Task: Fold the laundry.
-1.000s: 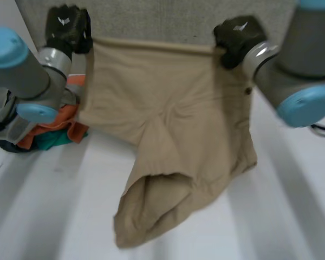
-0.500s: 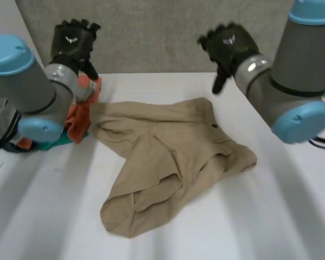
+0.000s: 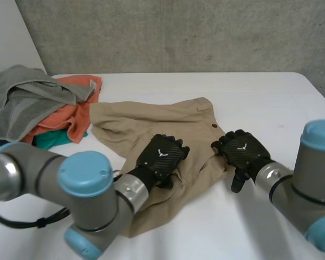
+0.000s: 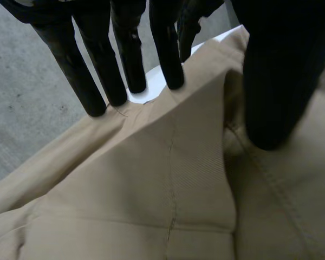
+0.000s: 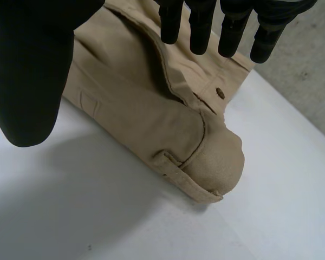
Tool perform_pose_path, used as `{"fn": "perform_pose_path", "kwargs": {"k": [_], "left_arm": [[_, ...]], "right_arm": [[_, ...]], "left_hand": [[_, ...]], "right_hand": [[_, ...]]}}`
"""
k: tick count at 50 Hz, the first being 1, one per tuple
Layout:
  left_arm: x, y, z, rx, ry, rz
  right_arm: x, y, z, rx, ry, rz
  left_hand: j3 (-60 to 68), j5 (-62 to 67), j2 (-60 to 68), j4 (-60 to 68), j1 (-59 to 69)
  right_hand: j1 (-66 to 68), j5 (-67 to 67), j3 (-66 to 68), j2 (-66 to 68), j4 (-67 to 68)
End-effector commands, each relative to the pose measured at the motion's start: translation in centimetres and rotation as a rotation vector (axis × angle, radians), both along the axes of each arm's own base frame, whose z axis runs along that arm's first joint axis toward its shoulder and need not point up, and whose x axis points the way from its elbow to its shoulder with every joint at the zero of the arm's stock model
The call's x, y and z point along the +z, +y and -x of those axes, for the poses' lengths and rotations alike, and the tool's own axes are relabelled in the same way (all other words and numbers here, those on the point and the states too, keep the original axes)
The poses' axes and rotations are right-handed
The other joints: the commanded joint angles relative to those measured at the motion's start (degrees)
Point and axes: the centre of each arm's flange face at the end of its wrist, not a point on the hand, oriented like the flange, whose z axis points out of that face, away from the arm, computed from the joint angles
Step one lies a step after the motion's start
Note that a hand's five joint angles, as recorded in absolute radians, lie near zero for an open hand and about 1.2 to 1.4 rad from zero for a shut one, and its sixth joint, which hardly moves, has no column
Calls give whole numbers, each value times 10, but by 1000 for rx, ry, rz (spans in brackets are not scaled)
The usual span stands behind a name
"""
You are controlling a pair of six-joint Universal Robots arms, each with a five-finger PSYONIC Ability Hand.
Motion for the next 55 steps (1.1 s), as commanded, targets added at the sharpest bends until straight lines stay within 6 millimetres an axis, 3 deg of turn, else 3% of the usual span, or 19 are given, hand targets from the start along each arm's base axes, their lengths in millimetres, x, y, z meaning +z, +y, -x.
{"fn": "perform_pose_path", "kwargs": {"k": [1, 6, 7, 11, 21, 23, 24, 25, 26, 28, 33, 37, 41, 45, 55], "left_arm": [[-6, -23, 7, 64, -15, 38], [11, -56, -28, 290, -80, 128], [17, -67, -45, 357, -105, 151], [22, -85, -79, 421, -153, 171], [11, -104, -120, 425, -236, 156], [10, -99, -123, 419, -257, 157], [11, -98, -123, 417, -258, 160], [16, -95, -122, 414, -254, 173], [25, -91, -122, 414, -244, 191], [35, -85, -121, 410, -225, 206], [73, -56, -112, 373, -163, 290], [83, -35, -114, 359, -128, 285], [76, -10, -113, 328, -94, 199], [57, 18, -116, 299, -107, 23], [34, 48, -124, 278, -177, -167]], "right_arm": [[-7, -2, 1, 9, 17, 90], [-5, -7, 5, 0, 31, 107], [-4, -8, 5, 0, 32, 111], [-1, -12, 5, -1, 34, 127], [2, -12, 1, 29, 22, 130], [1, -11, 1, 42, 19, 121], [0, -11, 0, 48, 18, 116], [0, -11, 0, 50, 16, 114], [0, -10, -1, 59, 14, 110], [-1, -9, -1, 65, 13, 105], [-2, -8, -2, 73, 10, 101], [-3, -9, -2, 75, 12, 101], [-4, -10, -3, 80, 12, 99], [-7, -11, -4, 81, 12, 95], [-7, -11, -4, 76, 11, 93]], "left_hand": [[393, 393, 380, 391, 355], [393, 393, 380, 391, 355], [393, 393, 380, 391, 355], [393, 393, 380, 391, 355], [393, 393, 380, 391, 355], [393, 393, 380, 391, 355], [320, 320, 307, 318, 282], [173, 173, 160, 171, 135], [-59, -59, -72, -61, -97], [-157, -157, -170, -159, -195], [-175, -175, -188, -177, -213], [-175, -175, -188, -177, -213], [-175, -175, -188, -177, -213], [-174, -174, -187, -176, -212], [-164, -163, -177, -166, -202]], "right_hand": [[4, 9, 15, 12, 15], [6, 10, 16, 14, 16], [6, 10, 16, 14, 16], [14, 19, 25, 22, 25], [108, 113, 119, 116, 119], [114, 118, 124, 121, 124], [115, 120, 126, 123, 126], [117, 121, 127, 125, 127], [129, 133, 139, 136, 139], [147, 152, 157, 155, 158], [198, 202, 208, 205, 208], [271, 276, 282, 279, 282], [413, 417, 423, 420, 423], [671, 675, 681, 679, 681], [671, 676, 682, 679, 682]]}}
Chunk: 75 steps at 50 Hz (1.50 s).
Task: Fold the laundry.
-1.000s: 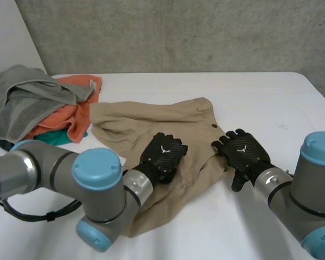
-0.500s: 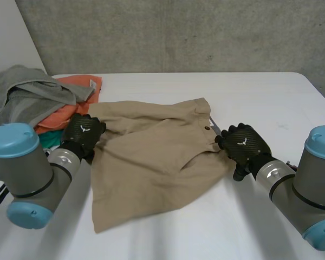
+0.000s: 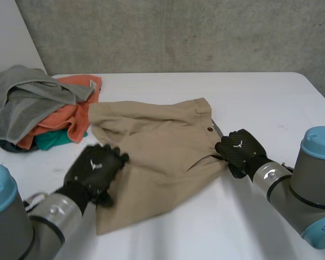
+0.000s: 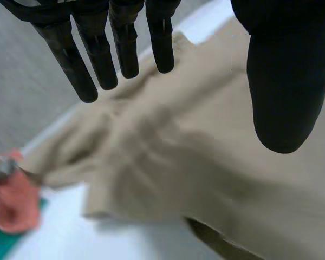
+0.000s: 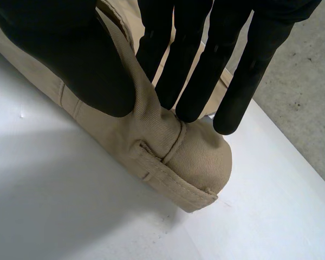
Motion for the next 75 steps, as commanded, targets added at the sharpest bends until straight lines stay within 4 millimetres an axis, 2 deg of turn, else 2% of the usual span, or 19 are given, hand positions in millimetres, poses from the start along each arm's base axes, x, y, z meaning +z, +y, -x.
{"fn": "perform_pose_path", "kwargs": {"k": [1, 17, 21, 22, 24, 29, 32, 40, 41, 44, 45, 49, 53, 56, 59, 65, 68, 72, 75], "left_arm": [[-14, 16, -6, -3, -33, -101], [-43, -1, -2, 15, -64, -136], [-47, -13, 3, 19, -48, -96], [-47, -17, 5, 20, -42, -81], [-45, -21, 6, 23, -34, -64], [-32, -29, 7, 34, -11, -12], [-2, -30, 7, 35, 33, 81], [84, -21, 3, 28, 170, 332], [103, -16, 0, 29, 194, 384], [131, -10, -4, 28, 227, 451], [150, -5, -6, 28, 250, 493], [185, 1, -11, 32, 282, 552], [204, -1, -11, 32, 292, 576], [202, -15, -8, 28, 274, 553], [180, -49, -4, 34, 225, 469], [124, -111, 8, 52, 146, 308], [115, -134, 16, 54, 141, 298], [122, -170, 34, 35, 167, 360], [158, -199, 46, 27, 239, 538]], "right_arm": [[0, 1, 0, -2, 1, -4], [-3, 3, 1, -8, -1, -16], [-3, 4, 1, -9, 2, -18], [-3, 4, 1, -9, 2, -18], [-4, 4, 1, -9, 3, -21], [0, 3, 2, -14, 6, -10], [10, 3, 3, -17, 4, 13], [99, 13, 8, -28, -38, 121], [125, 18, 10, -29, -56, 167], [164, 26, 13, -30, -79, 233], [189, 31, 15, -33, -94, 272], [241, 43, 20, -46, -118, 336], [272, 50, 23, -54, -122, 351], [270, 37, 21, -65, -101, 304], [259, 18, 18, -84, -79, 253], [209, -30, 9, -119, -23, 120], [181, -54, 2, -144, 2, 72], [173, -91, -7, -209, -41, 148], [188, -113, -11, -252, -127, 266]], "left_hand": [[19, 29, 19, 24, 21], [82, 91, 82, 86, 83], [269, 279, 269, 274, 271], [425, 434, 425, 430, 427], [574, 583, 574, 578, 575], [574, 584, 574, 579, 576], [574, 584, 574, 579, 576], [574, 584, 574, 579, 576], [574, 584, 574, 579, 576], [574, 584, 574, 579, 576], [574, 584, 574, 579, 576], [574, 584, 574, 579, 576], [574, 584, 574, 579, 576], [574, 584, 574, 579, 576], [574, 584, 574, 579, 576], [574, 584, 574, 579, 576], [574, 584, 574, 579, 576], [574, 584, 574, 579, 576], [574, 584, 574, 579, 576]], "right_hand": [[169, 140, 125, 132, 117], [169, 140, 125, 132, 117], [169, 140, 125, 132, 117], [169, 140, 125, 132, 117], [169, 140, 125, 132, 117], [169, 140, 125, 132, 117], [169, 140, 125, 132, 117], [169, 140, 125, 132, 117], [169, 140, 125, 132, 117], [169, 140, 125, 132, 117], [169, 140, 125, 132, 117], [169, 140, 125, 132, 117], [169, 140, 125, 132, 117], [169, 140, 125, 132, 117], [169, 140, 125, 132, 117], [169, 140, 125, 132, 117], [169, 140, 125, 132, 117], [169, 140, 125, 132, 117], [169, 140, 125, 132, 117]]}}
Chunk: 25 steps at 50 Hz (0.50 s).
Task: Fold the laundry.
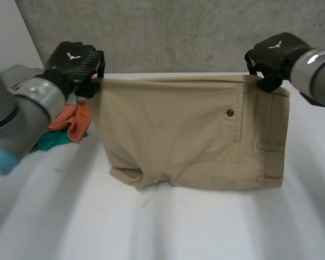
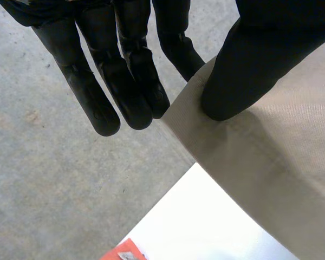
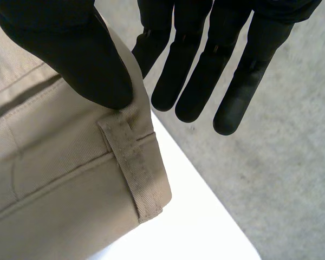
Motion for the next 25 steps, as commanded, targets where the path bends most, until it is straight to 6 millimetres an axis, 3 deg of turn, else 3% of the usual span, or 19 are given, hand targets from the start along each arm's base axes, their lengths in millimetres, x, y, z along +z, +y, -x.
{"fn": "perform_pose_path", "kwargs": {"k": [1, 6, 8, 9, 12, 16, 17, 19, 20, 23, 25], "left_arm": [[64, -66, 29, -17, 129, 343], [136, -71, 32, -21, 286, 692], [147, -70, 31, -27, 326, 745], [155, -70, 28, -29, 361, 784], [159, -70, 25, -20, 390, 796], [144, -71, 25, -1, 380, 730], [127, -72, 27, -1, 358, 670], [112, -70, 27, 2, 333, 614], [107, -68, 26, 1, 325, 592], [82, -59, 22, 7, 287, 499], [51, -53, 20, 12, 249, 408]], "right_arm": [[21, -63, -14, -109, -179, 276], [87, -74, -15, -108, -437, 588], [105, -72, -14, -98, -499, 673], [123, -66, -11, -89, -536, 748], [133, -60, -10, -75, -547, 786], [116, -60, -15, -74, -520, 716], [109, -60, -18, -73, -511, 688], [94, -60, -22, -71, -488, 625], [77, -60, -25, -65, -458, 558], [49, -61, -28, -58, -405, 462], [12, -63, -31, -55, -337, 359]], "left_hand": [[118, 140, 115, 112, 137], [118, 140, 115, 112, 137], [118, 140, 115, 112, 137], [118, 140, 115, 112, 137], [118, 140, 115, 112, 137], [118, 140, 115, 112, 137], [118, 140, 115, 112, 137], [118, 140, 115, 112, 137], [118, 140, 115, 112, 137], [118, 140, 115, 112, 137], [118, 140, 115, 112, 137]], "right_hand": [[169, 130, 121, 132, 114], [169, 130, 121, 132, 114], [169, 130, 121, 132, 114], [169, 130, 121, 132, 114], [169, 130, 121, 132, 114], [169, 130, 121, 132, 114], [169, 130, 121, 132, 114], [169, 130, 121, 132, 114], [169, 130, 121, 132, 114], [169, 130, 121, 132, 114], [169, 130, 121, 132, 114]]}}
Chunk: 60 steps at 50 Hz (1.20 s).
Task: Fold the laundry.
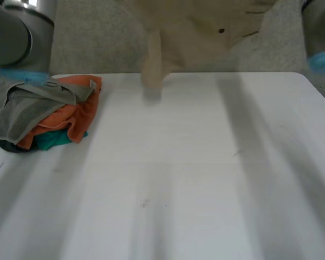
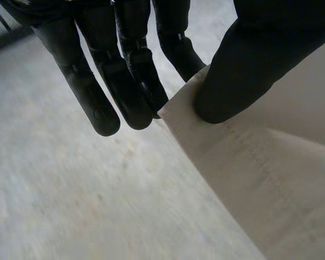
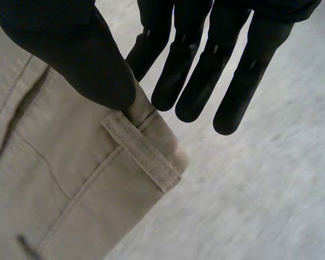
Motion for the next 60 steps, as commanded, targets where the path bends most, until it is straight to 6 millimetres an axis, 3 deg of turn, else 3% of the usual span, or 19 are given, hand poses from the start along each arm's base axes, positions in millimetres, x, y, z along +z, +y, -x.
{"fn": "perform_pose_path", "kwargs": {"k": [1, 7, 11, 14, 16, 20, 21, 24, 25, 26, 29, 32, 33, 37, 38, 42, 49, 55, 60], "left_arm": [[-83, 18, -6, 3, -115, -277], [-178, 51, -3, -34, -278, -522], [-211, 74, -3, -48, -401, -598], [-239, 108, -10, -39, -584, -697], [-238, 123, -15, -33, -647, -725], [-228, 170, -33, -49, -784, -834], [-226, 180, -38, -55, -809, -866], [-217, 229, -58, -97, -903, -1029], [-215, 241, -63, -111, -927, -1066], [-210, 270, -73, -150, -978, -1145], [-201, 303, -85, -194, -1041, -1182], [-196, 300, -80, -203, -1031, -1090], [-192, 289, -75, -181, -993, -1014], [-182, 255, -60, -116, -874, -820], [-181, 248, -58, -105, -850, -799], [-175, 224, -51, -46, -747, -760], [-158, 201, -51, 63, -674, -737], [-148, 197, -50, 75, -648, -706], [-149, 195, -51, 83, -640, -707]], "right_arm": [[-98, -3, -11, 30, 176, -319], [-193, 10, -15, 27, 365, -585], [-227, 31, -10, 28, 482, -734], [-246, 49, -4, 43, 538, -849], [-251, 61, -2, 57, 573, -897], [-226, 100, 15, 69, 658, -945], [-218, 121, 26, 71, 729, -966], [-214, 157, 40, 98, 874, -1005], [-212, 181, 51, 119, 975, -1023], [-212, 192, 56, 126, 1020, -1026], [-204, 223, 67, 154, 1112, -955], [-199, 224, 64, 155, 1074, -863], [-198, 217, 59, 155, 1025, -811], [-196, 191, 47, 108, 745, -724], [-197, 187, 44, 107, 685, -717], [-212, 182, 39, 149, 474, -803], [-225, 186, 35, 211, 481, -867], [-265, 174, 27, 250, 543, -968], [-290, 156, 16, 248, 573, -942]], "left_hand": [[116, 132, 114, 112, 137], [116, 132, 114, 112, 137], [116, 132, 114, 112, 137], [116, 132, 114, 112, 137], [116, 132, 114, 112, 137], [116, 132, 114, 112, 137], [116, 132, 114, 112, 137], [116, 132, 114, 112, 137], [116, 132, 114, 112, 137], [116, 132, 114, 112, 137], [116, 132, 114, 112, 137], [116, 132, 114, 112, 137], [116, 132, 114, 112, 137], [116, 132, 114, 112, 137], [116, 132, 114, 112, 137], [116, 132, 114, 112, 137], [116, 132, 114, 112, 137], [116, 132, 114, 112, 137], [116, 132, 114, 112, 137]], "right_hand": [[169, 121, 121, 132, 114], [169, 121, 121, 132, 114], [169, 121, 121, 132, 114], [169, 121, 121, 132, 114], [169, 121, 121, 132, 114], [169, 121, 121, 132, 114], [169, 121, 121, 132, 114], [169, 121, 121, 132, 114], [169, 121, 121, 132, 114], [169, 121, 121, 132, 114], [169, 121, 121, 132, 114], [169, 121, 121, 132, 114], [169, 121, 121, 132, 114], [-518, -566, -565, -555, -573], [-531, -579, -579, -568, -586], [-531, -579, -579, -568, -586], [-531, -579, -579, -568, -586], [-531, -579, -579, -568, -586], [-232, -280, -279, -269, -287]]}}
